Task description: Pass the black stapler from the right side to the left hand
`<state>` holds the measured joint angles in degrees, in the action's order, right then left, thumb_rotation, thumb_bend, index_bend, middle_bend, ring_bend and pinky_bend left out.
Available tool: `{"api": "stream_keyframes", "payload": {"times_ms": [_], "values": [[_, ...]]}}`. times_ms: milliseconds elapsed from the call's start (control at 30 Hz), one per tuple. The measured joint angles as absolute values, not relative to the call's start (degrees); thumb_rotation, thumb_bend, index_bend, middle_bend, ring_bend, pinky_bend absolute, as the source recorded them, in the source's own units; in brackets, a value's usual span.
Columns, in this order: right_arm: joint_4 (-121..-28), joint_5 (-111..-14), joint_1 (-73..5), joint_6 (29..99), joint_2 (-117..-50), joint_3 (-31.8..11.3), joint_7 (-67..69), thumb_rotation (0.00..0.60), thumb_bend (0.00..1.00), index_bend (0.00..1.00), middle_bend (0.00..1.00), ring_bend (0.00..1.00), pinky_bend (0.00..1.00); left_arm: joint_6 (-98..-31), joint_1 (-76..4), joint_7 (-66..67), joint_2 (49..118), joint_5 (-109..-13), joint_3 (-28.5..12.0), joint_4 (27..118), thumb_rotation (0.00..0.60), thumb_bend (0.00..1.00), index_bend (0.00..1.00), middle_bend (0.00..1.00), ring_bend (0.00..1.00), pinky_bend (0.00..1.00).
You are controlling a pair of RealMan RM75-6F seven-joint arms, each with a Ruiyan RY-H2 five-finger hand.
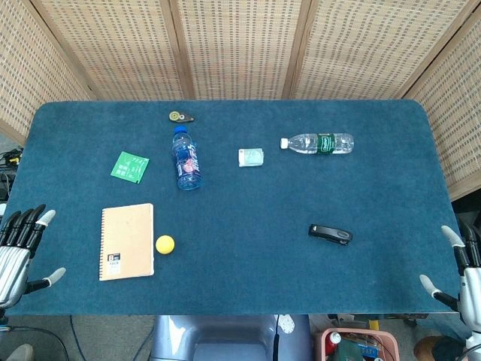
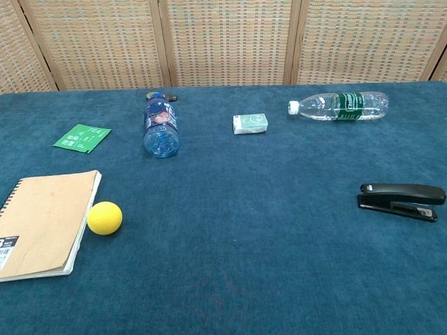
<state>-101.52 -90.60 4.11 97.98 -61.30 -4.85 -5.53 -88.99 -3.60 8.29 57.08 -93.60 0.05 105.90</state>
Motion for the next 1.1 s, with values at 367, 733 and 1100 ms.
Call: {"api": "stream_keyframes", "payload": {"times_ms": [367,733,1100], "values": [[-101.4,-90.2,3.4,96.0,-61.6,-4.6,-6.3,0.6,0.0,0.0,0.0,0.0,0.01,-89.5,-3.4,8.4,57.2,-93.8,-0.2,105.9,0.6,0.0,0.0,0.0,0.0,0.0],[-99.2,-86.2,-7.3,75.6,-63.1,-5.8,-10.0,0.6,0.0,0.0,0.0,0.0,0.03,-87.0,-4.7,9.5,57.7,-91.0,-1.2,106.1,0.6,0.0,0.0,0.0,0.0,0.0],[-93.2,-69.4,-21.4,57.4,-71.8,-10.5,-20.7,0.6,0.0,0.08,0.05,0.0,0.15,-83.6,-6.5,11.9,58.7,-87.5,-2.4,106.4,0.6,0.0,0.0,0.0,0.0,0.0]]}}
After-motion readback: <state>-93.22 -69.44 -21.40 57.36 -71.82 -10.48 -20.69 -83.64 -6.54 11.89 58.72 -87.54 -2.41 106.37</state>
